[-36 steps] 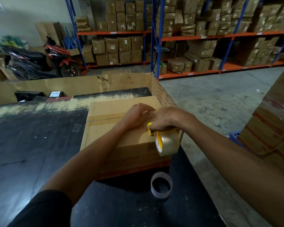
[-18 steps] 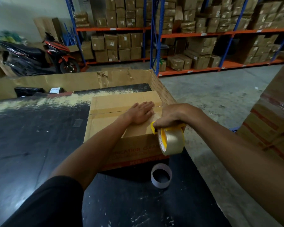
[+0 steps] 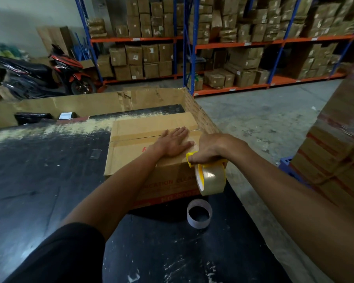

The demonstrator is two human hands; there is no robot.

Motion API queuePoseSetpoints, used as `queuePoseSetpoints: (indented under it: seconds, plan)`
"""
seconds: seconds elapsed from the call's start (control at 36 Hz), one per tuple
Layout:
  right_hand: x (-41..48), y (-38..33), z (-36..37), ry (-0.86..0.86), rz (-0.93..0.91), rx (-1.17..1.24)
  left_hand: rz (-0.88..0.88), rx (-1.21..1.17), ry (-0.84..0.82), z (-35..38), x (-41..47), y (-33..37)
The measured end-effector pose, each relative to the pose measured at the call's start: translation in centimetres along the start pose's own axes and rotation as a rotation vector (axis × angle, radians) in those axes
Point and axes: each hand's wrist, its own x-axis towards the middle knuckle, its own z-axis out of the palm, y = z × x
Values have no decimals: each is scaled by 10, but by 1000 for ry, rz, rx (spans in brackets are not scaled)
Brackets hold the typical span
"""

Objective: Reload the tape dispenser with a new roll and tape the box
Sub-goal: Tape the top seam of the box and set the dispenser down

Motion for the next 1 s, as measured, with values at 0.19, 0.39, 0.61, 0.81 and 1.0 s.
queuePoseSetpoints:
  seconds: [0.19,0.39,0.61,0.81,1.0]
  plan:
    - [-7,7,12,40,17,12,-43,-20,-9,-6,-1,8]
    - [-5,7,19,93,20,10,-7,18,-10,2,-4,8]
    - [-6,20,23,45,0,11,-38,22,-20,1,1,8]
    - [13,33,43,69,10,90,-29,37,23,6,0,9]
    - [41,71,53,-176,48,609,-26,36,35,8,-1,10]
